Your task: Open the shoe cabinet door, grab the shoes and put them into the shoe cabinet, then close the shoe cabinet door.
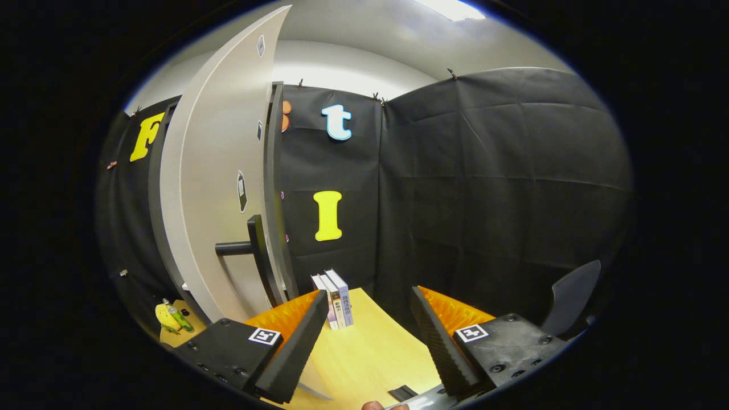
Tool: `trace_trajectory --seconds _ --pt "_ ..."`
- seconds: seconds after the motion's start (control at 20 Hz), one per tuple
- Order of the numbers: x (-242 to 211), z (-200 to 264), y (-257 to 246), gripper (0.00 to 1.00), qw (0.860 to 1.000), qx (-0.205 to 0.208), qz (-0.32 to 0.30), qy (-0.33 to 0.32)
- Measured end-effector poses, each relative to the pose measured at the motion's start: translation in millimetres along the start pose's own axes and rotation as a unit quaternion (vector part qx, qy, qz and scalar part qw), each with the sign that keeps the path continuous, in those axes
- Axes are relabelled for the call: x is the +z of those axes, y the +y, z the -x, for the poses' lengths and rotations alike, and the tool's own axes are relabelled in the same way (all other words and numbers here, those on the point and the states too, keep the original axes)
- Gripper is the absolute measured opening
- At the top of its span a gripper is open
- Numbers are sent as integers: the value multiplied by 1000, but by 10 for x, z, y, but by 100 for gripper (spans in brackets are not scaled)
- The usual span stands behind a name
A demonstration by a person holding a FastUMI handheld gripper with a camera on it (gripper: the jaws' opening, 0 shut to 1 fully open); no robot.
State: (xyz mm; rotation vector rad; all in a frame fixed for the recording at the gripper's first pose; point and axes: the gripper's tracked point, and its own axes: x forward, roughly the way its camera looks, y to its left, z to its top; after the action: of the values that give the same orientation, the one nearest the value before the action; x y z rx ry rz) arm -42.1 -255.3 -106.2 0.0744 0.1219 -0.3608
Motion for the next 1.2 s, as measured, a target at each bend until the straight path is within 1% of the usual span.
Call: trace_trajectory --seconds 0.3,0.6,0.8,1.0,1.2 --pt "-40 139 210 96 1000 -2 -1 -1" --pt "-109 305 546 96 1000 13 -4 4" --pt "-133 389 853 96 999 38 0 7" --pt "-135 465 1210 96 997 76 14 2" --pt "-180 466 1526 96 994 110 5 10"
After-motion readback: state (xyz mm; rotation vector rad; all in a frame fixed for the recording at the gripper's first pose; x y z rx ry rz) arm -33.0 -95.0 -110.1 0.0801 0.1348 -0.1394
